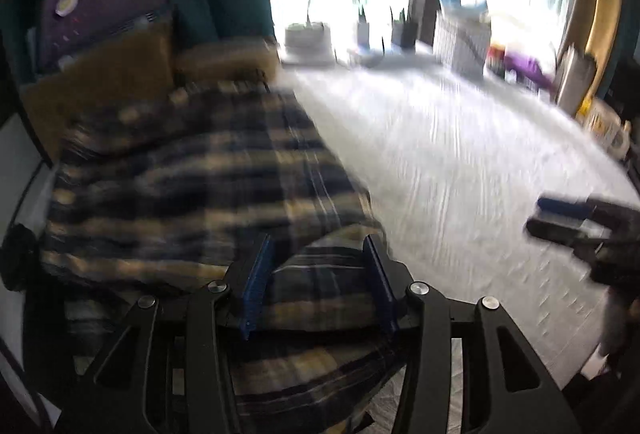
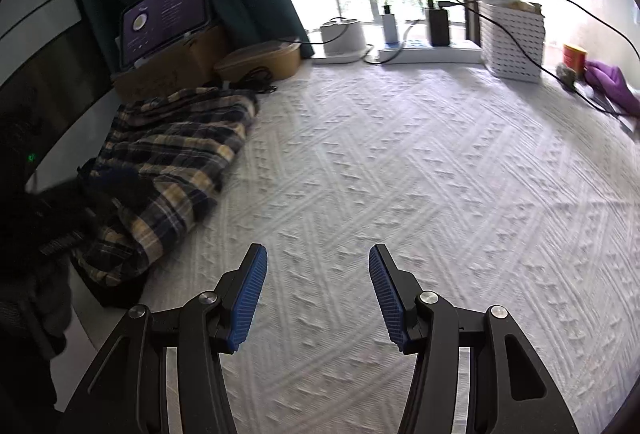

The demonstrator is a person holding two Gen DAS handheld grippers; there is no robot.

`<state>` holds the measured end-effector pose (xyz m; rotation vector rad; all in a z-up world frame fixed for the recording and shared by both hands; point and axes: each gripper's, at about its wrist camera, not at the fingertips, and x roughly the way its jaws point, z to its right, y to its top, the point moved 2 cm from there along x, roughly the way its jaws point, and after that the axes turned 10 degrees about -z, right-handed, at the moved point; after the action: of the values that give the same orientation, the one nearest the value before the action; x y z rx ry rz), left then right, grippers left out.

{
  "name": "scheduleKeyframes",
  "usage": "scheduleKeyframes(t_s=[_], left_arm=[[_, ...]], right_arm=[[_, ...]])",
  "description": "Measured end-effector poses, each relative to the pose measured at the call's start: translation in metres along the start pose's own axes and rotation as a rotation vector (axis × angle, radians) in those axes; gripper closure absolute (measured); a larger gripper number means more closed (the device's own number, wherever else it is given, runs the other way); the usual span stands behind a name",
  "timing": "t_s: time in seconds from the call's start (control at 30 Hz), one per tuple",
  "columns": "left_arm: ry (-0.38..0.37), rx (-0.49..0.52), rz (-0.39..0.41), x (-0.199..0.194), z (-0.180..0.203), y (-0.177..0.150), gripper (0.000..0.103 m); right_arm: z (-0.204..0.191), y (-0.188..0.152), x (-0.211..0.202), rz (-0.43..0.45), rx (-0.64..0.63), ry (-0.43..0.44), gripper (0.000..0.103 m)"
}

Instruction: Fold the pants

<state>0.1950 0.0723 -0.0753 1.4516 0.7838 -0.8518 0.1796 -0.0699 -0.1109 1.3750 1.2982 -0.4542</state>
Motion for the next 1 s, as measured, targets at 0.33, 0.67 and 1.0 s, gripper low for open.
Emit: scheduleKeyframes(t_s=[0.33, 0.67, 1.0], left_arm=[[-0.038, -0.023, 0.007, -0.023, 0.007, -0.03, 0.057], [-0.056, -0.069, 0.142, -0.071, 0.008, -0.036, 0.043], [-0.038, -0.026, 0.262, -0.112, 0.024, -0.033, 0.032]], right_arm=[[0.031, -0.015, -0.008, 0.004, 0.053, -0.022, 0.048], [0.027, -0.03, -0.051, 0.06, 0.034, -0.098, 0.047], [0.014, -0.036, -0.102, 0.139, -0.007, -0.186, 0.041]])
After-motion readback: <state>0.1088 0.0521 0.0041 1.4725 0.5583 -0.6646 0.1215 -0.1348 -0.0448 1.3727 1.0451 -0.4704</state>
